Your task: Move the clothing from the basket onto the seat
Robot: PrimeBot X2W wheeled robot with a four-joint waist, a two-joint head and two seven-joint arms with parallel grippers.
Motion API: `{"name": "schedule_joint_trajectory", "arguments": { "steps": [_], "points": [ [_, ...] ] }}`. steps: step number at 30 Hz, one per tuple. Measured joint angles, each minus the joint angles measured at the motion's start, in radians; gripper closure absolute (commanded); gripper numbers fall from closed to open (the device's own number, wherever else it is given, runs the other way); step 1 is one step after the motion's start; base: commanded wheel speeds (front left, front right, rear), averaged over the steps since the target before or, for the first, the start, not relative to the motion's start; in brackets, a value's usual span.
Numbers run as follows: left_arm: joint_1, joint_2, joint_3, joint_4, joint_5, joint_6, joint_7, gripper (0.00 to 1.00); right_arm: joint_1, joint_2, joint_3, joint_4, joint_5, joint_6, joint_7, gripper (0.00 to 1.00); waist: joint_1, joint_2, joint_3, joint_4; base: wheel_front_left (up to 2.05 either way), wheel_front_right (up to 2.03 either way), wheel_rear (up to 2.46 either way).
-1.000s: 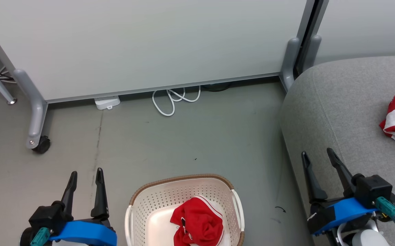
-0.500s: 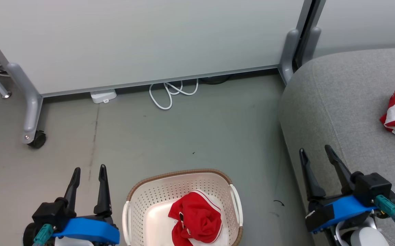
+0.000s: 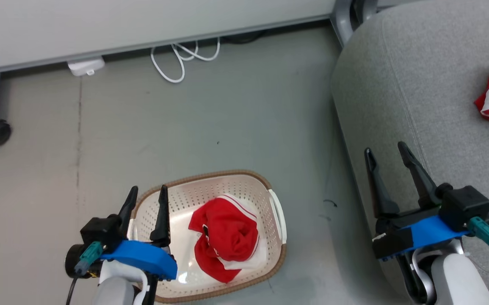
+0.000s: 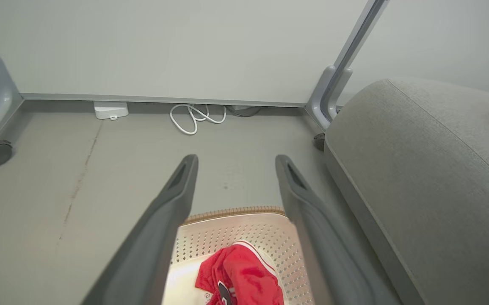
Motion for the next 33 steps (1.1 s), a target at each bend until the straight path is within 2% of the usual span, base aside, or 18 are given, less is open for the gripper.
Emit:
{"name": "schedule_joint_trajectory", "arguments": {
  "steps": [8, 18, 25, 33],
  "points": [
    [-0.142, 0.012, -0.118, 0.186, -0.009, 0.0, 0.0, 0.0, -0.05, 0.0, 0.015, -0.038, 0.009, 0.0, -0.009, 0.0, 0.0001, 0.0, 0.164, -0.052, 0.0, 0.0, 0.0],
    [-0.306, 0.058, -0.261, 0.452, -0.005, 0.0, 0.0, 0.0, -0.086, 0.0, 0.042, -0.046, 0.036, 0.0, -0.039, 0.0, 0.0001, 0.0, 0.344, -0.124, 0.0, 0.0, 0.0],
    [-0.397, 0.075, -0.253, 0.601, -0.035, 0.0, 0.007, 0.0, -0.111, 0.0, 0.068, -0.041, 0.066, 0.0, -0.066, 0.0, 0.0001, 0.0, 0.446, -0.167, 0.0, 0.0, 0.0],
    [-0.483, 0.067, -0.247, 0.675, -0.07, 0.0, 0.027, 0.0, -0.132, 0.0, 0.082, -0.027, 0.085, 0.0, -0.089, 0.0, 0.0, 0.0, 0.529, -0.196, 0.0, 0.0, 0.0]
  ]
}}
